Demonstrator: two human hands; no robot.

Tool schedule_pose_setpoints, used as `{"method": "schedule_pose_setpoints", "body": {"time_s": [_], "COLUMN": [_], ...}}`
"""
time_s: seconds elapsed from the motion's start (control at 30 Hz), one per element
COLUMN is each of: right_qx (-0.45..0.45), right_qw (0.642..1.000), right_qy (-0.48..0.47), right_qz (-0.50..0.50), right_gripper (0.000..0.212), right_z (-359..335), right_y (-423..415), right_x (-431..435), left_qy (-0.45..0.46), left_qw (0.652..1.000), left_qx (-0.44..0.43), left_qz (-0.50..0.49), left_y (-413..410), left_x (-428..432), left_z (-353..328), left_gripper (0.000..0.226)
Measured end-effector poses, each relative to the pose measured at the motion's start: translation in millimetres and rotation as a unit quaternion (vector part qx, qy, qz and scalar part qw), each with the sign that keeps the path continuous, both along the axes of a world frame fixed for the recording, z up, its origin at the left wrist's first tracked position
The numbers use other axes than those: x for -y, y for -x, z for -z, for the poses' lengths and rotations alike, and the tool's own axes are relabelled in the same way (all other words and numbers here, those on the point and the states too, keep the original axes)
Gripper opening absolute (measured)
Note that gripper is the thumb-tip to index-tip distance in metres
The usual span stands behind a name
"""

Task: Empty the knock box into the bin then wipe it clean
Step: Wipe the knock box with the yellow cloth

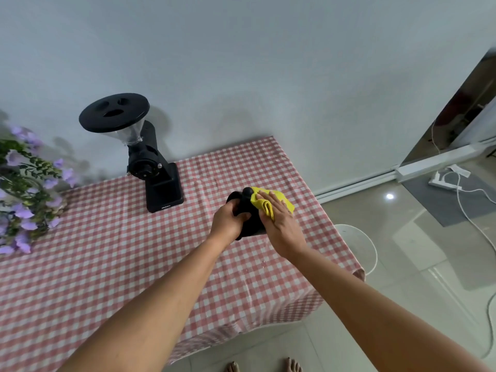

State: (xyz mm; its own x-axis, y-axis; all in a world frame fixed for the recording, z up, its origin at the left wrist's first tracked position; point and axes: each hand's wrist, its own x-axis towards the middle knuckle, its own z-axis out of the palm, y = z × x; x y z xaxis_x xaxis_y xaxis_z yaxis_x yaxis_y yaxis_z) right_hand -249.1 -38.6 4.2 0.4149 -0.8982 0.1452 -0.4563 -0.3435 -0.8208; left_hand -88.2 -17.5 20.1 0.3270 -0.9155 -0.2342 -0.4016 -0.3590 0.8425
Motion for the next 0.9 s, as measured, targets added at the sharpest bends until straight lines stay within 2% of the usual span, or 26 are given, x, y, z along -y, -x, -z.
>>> {"method": "schedule_pose_setpoints", "body": {"time_s": [0.1, 0.27, 0.37, 0.47, 0.57, 0.63, 0.7, 0.77, 0.83, 0.9], "right_qx": [-0.033, -0.024, -0.019, 0.001, 0.019, 0.032, 0.016, -0.004, -0.034, -0.079], "right_qw": [0.996, 1.000, 1.000, 0.991, 0.965, 0.957, 0.970, 0.989, 0.998, 0.994], "right_qy": [-0.051, 0.002, -0.015, -0.126, -0.259, -0.286, -0.243, -0.148, -0.037, 0.036], "right_qz": [0.059, -0.002, 0.013, 0.032, 0.034, 0.026, 0.014, -0.005, -0.042, -0.072], "right_gripper": [0.045, 0.049, 0.043, 0.031, 0.043, 0.046, 0.043, 0.037, 0.043, 0.051], "right_z": [-6.8, -4.5, -10.7, -27.7, -44.7, -49.9, -50.4, -41.8, -28.3, -14.5], "right_y": [0.9, -1.3, 2.5, 4.8, 12.8, 17.2, 14.1, 9.9, 7.4, 6.3], "right_x": [8.0, -1.9, -0.2, 12.7, 34.5, 39.5, 32.0, 15.4, -0.8, -9.3], "left_qy": [-0.003, -0.004, 0.001, 0.009, 0.013, 0.017, 0.027, 0.027, 0.020, 0.011], "left_qw": [1.000, 1.000, 1.000, 0.998, 0.993, 0.992, 0.995, 0.997, 0.997, 0.996], "left_qx": [0.003, 0.006, -0.023, -0.046, -0.077, -0.075, -0.065, -0.062, -0.070, -0.080], "left_qz": [0.010, -0.002, 0.013, 0.050, 0.092, 0.100, 0.075, 0.026, -0.010, -0.028], "left_y": [4.6, 5.6, 5.5, 3.4, -0.9, -1.2, 0.4, 1.0, -0.4, -1.9], "left_x": [-1.6, 0.1, -4.1, -9.4, -13.4, -13.7, -11.4, -8.4, -5.9, -5.8], "left_z": [1.0, -1.6, -1.7, -2.1, -5.4, -8.8, -10.4, -10.5, -8.7, -7.5], "left_gripper": [0.038, 0.031, 0.032, 0.035, 0.036, 0.038, 0.038, 0.037, 0.033, 0.031]}}
